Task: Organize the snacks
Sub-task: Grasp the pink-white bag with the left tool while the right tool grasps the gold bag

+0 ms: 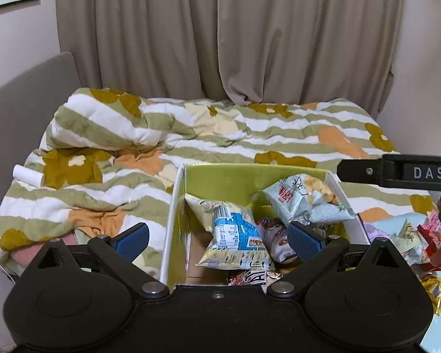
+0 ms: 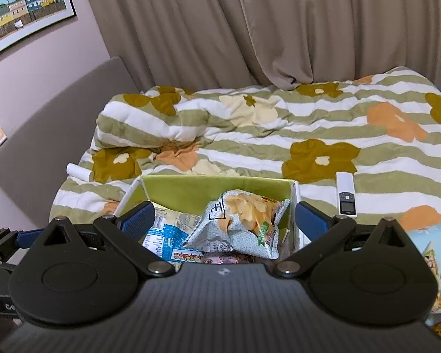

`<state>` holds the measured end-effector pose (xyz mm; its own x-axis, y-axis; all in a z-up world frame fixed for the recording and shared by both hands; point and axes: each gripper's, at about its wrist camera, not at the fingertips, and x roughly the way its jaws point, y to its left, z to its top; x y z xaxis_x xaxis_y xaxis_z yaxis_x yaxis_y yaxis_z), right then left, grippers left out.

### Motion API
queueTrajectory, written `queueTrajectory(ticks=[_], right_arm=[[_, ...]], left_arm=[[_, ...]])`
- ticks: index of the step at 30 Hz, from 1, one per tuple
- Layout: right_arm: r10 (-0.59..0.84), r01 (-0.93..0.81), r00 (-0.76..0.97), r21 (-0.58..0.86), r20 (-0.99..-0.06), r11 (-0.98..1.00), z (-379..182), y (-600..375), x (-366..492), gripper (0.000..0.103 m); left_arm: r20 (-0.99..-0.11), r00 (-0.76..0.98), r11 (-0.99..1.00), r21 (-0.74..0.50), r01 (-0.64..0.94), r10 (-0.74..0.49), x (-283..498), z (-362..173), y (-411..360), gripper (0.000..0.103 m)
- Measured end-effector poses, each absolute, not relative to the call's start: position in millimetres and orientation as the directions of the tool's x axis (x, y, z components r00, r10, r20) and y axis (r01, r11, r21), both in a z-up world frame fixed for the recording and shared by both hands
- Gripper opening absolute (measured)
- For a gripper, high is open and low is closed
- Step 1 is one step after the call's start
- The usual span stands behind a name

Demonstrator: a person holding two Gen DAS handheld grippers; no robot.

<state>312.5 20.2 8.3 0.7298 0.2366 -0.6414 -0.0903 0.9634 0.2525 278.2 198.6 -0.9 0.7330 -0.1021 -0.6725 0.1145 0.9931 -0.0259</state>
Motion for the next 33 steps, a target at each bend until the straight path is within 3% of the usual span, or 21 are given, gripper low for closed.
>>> queueTrajectory(ticks=[11, 21, 33], right_arm=[[0.131, 0.013, 0.768, 0.22, -0.627, 0.975, 33, -13, 263, 0.103], [0.03, 0.102, 0.79, 0.18, -0.612, 0.978, 44, -99, 214, 0.103], [0.028, 0.15, 0.712, 0.191, -0.701, 0.97, -3, -205, 179, 0.103]], left_arm=[[-0.641, 0.747, 0.981, -0.053, 0.189, -0.179, 257, 14, 180, 0.102], [-0.622, 0.739, 0.958, -0.068, 0.28, -0.259, 225, 23, 110, 0.102], [-0.702, 0.64, 0.944, -0.152, 0.292, -0.311, 204, -16, 2, 0.102]])
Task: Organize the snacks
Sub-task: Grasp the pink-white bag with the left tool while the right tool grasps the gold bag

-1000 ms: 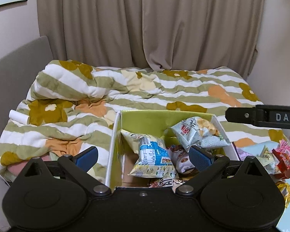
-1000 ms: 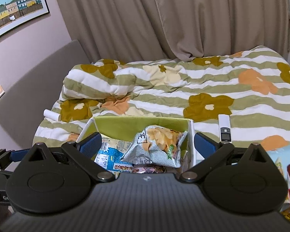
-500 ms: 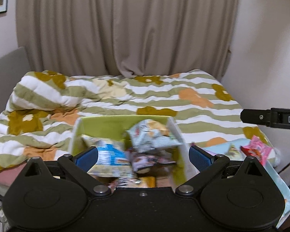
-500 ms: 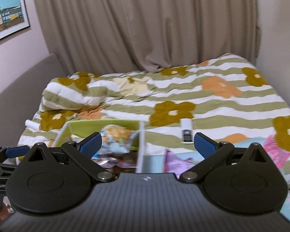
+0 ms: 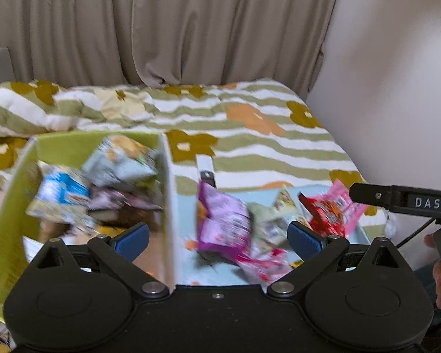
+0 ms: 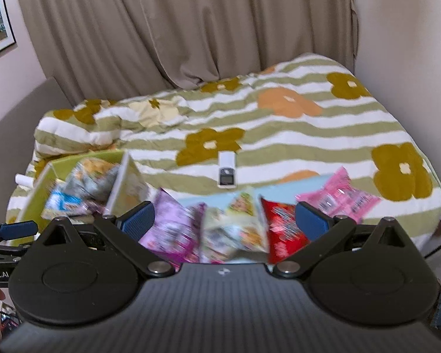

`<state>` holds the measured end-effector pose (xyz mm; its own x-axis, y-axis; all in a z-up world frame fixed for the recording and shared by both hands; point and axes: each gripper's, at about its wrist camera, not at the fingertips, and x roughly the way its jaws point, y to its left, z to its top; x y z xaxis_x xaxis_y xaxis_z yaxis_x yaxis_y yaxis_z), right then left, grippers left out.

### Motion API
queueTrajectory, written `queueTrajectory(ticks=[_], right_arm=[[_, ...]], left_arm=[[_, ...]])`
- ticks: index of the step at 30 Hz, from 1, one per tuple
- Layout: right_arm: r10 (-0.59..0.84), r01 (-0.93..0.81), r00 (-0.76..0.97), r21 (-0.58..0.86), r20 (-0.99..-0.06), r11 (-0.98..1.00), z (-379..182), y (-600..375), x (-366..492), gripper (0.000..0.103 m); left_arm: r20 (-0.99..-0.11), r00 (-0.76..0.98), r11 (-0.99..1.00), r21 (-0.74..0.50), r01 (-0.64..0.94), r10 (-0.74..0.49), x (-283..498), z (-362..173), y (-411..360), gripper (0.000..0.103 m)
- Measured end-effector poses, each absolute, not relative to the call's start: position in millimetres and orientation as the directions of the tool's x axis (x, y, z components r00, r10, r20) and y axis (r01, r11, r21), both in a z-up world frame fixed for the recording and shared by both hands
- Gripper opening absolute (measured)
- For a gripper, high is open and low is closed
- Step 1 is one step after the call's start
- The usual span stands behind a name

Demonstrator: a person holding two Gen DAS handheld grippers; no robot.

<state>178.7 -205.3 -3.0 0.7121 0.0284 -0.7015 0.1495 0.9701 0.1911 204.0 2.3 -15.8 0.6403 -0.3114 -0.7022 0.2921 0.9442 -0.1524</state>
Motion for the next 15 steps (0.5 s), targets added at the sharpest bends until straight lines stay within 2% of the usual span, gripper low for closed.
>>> queueTrajectory(ticks=[6, 15], right_arm=[[0.052, 0.164, 0.651, 0.207, -0.758, 0.965, -42, -239, 179, 0.103], [0.108, 0.172, 0.551, 0.239, -0.827, 0.956, -110, -266, 171, 0.103]], left_arm=[[-0.748, 0.587, 0.944, -0.17, 0.282, -0.31, 202, -53, -40, 0.102], [-0.802, 0.545, 0.958, -0.116, 0.263, -0.246, 216, -115, -78, 0.101]])
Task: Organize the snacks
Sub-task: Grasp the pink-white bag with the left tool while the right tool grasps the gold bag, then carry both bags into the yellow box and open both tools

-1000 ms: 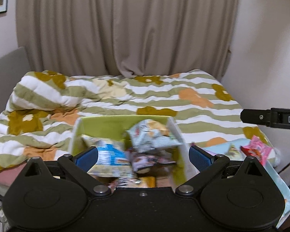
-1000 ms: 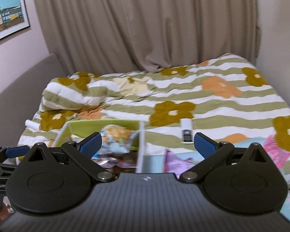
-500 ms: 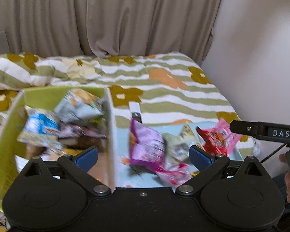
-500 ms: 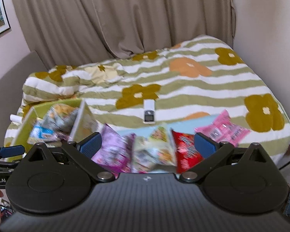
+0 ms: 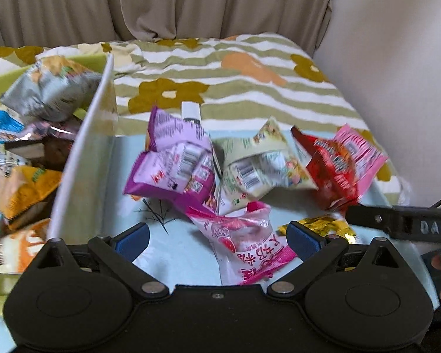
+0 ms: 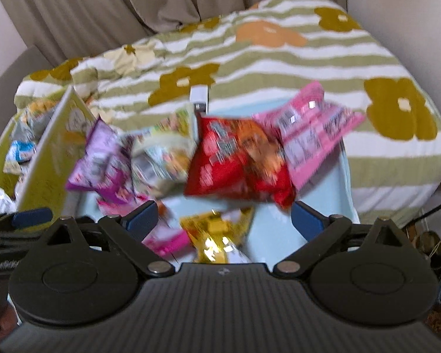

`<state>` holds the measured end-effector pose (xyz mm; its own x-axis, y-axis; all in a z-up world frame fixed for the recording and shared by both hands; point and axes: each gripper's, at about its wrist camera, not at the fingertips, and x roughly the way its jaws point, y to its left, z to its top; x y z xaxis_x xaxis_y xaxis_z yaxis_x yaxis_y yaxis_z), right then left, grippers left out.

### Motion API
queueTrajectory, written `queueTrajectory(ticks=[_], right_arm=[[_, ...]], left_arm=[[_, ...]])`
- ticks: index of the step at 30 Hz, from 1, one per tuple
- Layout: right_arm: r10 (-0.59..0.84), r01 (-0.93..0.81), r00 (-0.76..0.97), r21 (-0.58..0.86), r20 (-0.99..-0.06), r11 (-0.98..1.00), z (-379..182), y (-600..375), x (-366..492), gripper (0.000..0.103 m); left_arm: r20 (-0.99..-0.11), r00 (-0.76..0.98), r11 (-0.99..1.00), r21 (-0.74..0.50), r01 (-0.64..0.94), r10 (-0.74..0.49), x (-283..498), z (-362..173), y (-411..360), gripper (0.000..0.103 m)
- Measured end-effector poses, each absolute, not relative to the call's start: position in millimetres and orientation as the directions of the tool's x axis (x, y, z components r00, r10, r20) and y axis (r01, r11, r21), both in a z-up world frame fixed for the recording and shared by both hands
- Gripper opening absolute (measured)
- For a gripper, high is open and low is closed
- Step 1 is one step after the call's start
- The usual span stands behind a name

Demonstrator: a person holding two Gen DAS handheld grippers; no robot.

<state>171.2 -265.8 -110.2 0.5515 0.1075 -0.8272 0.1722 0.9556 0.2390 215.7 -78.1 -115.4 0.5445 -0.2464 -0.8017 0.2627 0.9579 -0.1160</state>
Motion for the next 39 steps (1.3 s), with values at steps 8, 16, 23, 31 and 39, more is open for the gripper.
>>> queueTrajectory(ticks=[8, 16, 23, 31, 39], right_arm=[[0.133, 0.104, 0.507, 0.213, -0.851, 0.971, -143, -258, 164, 0.103], [0.133, 0.065, 0.491, 0.188, -0.861, 0.98, -159, -253, 164, 0.094], [0.145, 0.024, 0.483, 0.178, -0.863, 0.984, -163, -248, 168, 0.081], [0.154, 0.006, 0.477, 0.179, -0.865, 0.984, -167, -243, 172, 0.07], [0.193, -0.018, 0.5, 0.212, -0.844, 0.977, -153, -237, 170, 0.058]], left_arm=[[-0.822, 0.513, 0.959, -0.133, 0.251, -0.248, 228, -145, -89, 0.099], [-0.84, 0.46, 0.951, -0.194, 0.241, -0.288, 239, -169, -94, 0.075], [-0.851, 0.45, 0.951, -0.162, 0.262, -0.269, 236, -173, -98, 0.044], [-0.847, 0.464, 0.952, -0.144, 0.27, -0.259, 219, -160, -96, 0.041], [-0.823, 0.51, 0.958, -0.131, 0.257, -0.249, 197, -129, -87, 0.041]])
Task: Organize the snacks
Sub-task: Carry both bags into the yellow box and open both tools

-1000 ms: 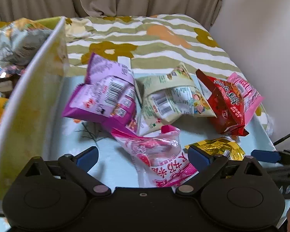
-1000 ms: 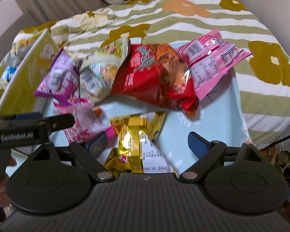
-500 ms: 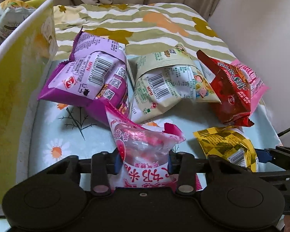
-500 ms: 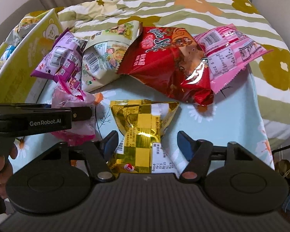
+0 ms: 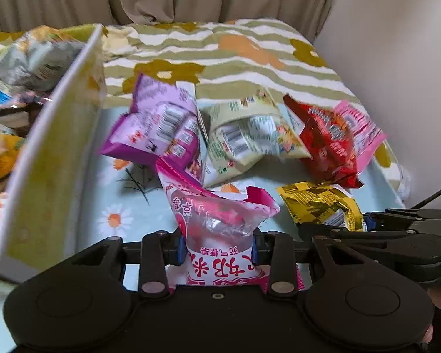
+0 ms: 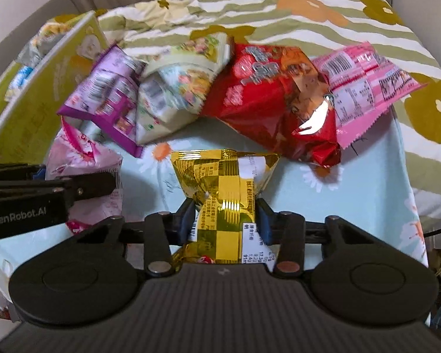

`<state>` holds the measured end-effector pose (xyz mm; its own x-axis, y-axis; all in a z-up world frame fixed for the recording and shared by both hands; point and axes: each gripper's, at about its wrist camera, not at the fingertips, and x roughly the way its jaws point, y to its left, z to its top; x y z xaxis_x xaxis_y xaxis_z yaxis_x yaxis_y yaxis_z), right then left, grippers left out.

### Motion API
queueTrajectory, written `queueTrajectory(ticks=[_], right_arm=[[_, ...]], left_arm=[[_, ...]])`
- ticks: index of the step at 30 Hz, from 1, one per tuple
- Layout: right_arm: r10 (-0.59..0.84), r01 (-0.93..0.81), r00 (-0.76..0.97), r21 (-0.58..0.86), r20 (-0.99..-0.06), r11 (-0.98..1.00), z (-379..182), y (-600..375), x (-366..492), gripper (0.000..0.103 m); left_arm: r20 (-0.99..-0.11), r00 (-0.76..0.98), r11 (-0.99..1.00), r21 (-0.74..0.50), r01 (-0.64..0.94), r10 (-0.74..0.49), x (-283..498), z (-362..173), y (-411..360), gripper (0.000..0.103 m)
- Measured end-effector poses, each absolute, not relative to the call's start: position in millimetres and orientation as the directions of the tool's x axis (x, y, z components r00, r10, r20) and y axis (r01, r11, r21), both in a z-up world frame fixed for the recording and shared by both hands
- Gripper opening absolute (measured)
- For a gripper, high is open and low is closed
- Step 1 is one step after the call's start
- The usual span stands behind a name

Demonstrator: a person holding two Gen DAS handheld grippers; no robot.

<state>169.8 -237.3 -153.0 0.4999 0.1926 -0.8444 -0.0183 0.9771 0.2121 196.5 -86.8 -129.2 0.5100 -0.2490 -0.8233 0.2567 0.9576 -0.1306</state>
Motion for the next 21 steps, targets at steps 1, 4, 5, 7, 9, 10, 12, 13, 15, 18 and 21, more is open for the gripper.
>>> queueTrajectory(ticks=[1, 4, 5, 7, 9, 10, 12, 13, 15, 18, 21], right_arm=[[0.202, -0.028, 0.509, 0.219, -0.837, 0.975, -147, -236, 169, 0.058], [0.228, -0.055, 0.534, 0.236, -0.814, 0.97, -129, -232, 167, 0.058], [0.237, -0.065, 0.544, 0.241, -0.805, 0.968, -121, -230, 167, 0.057], [0.253, -0.084, 0.562, 0.25, -0.788, 0.965, -108, -224, 167, 0.057], [0.267, -0.109, 0.582, 0.252, -0.768, 0.962, -92, -214, 169, 0.057], [0.272, -0.118, 0.592, 0.253, -0.759, 0.96, -85, -209, 169, 0.057], [0.29, -0.14, 0.61, 0.259, -0.738, 0.956, -70, -198, 170, 0.058], [0.301, -0.153, 0.617, 0.264, -0.727, 0.952, -62, -191, 171, 0.058], [0.321, -0.176, 0.629, 0.272, -0.708, 0.946, -49, -178, 172, 0.058], [0.339, -0.204, 0.643, 0.272, -0.687, 0.94, -32, -153, 179, 0.057], [0.352, -0.229, 0.655, 0.269, -0.669, 0.936, -18, -129, 187, 0.058]], left_arm=[[-0.818, 0.519, 0.959, -0.129, 0.253, -0.247, 195, -124, -84, 0.041], [-0.796, 0.554, 0.963, -0.131, 0.235, -0.244, 186, -102, -74, 0.041], [-0.787, 0.567, 0.964, -0.131, 0.231, -0.243, 182, -96, -71, 0.041], [-0.765, 0.597, 0.966, -0.131, 0.224, -0.243, 176, -79, -60, 0.041], [-0.742, 0.627, 0.967, -0.126, 0.22, -0.239, 168, -64, -50, 0.041], [-0.732, 0.639, 0.968, -0.126, 0.216, -0.237, 165, -57, -44, 0.041], [-0.711, 0.663, 0.971, -0.13, 0.203, -0.234, 161, -43, -29, 0.041], [-0.702, 0.674, 0.972, -0.13, 0.195, -0.229, 159, -36, -21, 0.041], [-0.684, 0.697, 0.977, -0.125, 0.175, -0.213, 156, -24, -3, 0.041], [-0.665, 0.723, 0.983, -0.12, 0.141, -0.185, 158, -10, 26, 0.041], [-0.656, 0.737, 0.987, -0.117, 0.113, -0.162, 166, 0, 53, 0.041]])
